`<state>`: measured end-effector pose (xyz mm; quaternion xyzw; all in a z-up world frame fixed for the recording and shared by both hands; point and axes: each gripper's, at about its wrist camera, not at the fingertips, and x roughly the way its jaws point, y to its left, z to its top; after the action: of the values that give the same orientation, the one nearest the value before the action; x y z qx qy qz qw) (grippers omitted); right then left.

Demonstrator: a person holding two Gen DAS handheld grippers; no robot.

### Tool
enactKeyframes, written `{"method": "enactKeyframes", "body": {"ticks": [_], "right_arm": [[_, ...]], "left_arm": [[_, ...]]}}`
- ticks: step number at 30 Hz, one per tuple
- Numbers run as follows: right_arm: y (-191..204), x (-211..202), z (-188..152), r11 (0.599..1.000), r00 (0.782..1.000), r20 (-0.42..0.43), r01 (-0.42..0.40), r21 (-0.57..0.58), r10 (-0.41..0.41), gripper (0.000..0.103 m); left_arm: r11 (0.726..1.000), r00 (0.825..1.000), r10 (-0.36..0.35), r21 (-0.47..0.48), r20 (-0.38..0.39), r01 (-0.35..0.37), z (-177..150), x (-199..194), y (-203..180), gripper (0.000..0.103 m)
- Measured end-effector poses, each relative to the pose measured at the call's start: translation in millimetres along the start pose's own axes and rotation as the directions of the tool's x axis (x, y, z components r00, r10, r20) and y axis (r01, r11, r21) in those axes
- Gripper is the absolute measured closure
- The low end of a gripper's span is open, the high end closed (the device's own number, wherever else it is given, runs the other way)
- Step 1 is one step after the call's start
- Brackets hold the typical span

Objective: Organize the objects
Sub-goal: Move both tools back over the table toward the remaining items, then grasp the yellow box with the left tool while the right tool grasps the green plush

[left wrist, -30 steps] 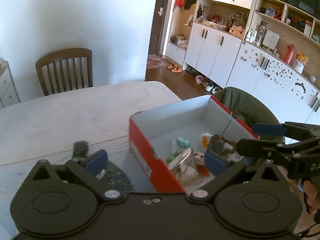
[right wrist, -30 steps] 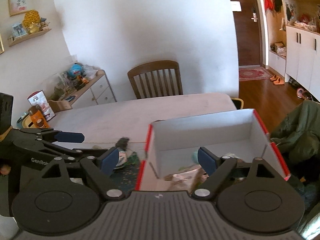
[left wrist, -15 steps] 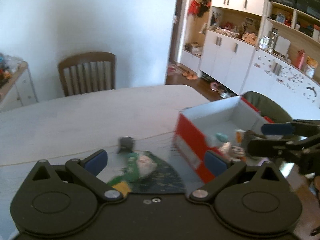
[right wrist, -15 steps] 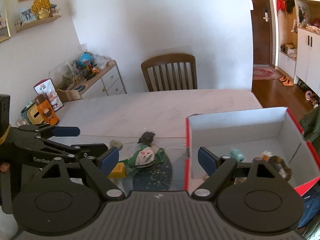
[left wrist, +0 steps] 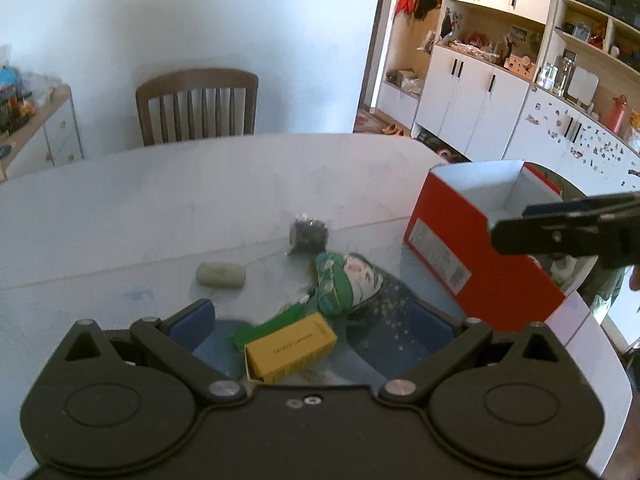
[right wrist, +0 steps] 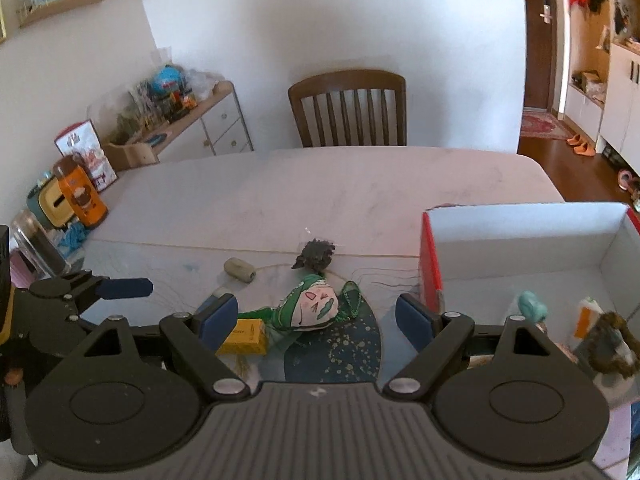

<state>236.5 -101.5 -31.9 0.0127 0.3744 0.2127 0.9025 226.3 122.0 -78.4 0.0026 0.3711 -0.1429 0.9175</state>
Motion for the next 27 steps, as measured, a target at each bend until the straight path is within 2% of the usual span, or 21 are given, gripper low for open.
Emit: {"method": "enactKeyframes", "body": {"ticks": [13,27], "right_arm": [[11.4,66.4,5.7,0.999,0.994,-0.11,0.01,-0.032,-0.014,0.017],[18.8,127.4,3.2,0.997,0.981,-0.191,0.017,-0.078,-0.031,0.017]], "left_arm": [[0.999,0.991,-0.004,-0.038,-0.132,-0.001,-25.3,47.1,18.5,0.0],[0.991,0.991,0.016,-0.127,-0.132,-0.033,-32.1,67.1,22.0,0.003]]}}
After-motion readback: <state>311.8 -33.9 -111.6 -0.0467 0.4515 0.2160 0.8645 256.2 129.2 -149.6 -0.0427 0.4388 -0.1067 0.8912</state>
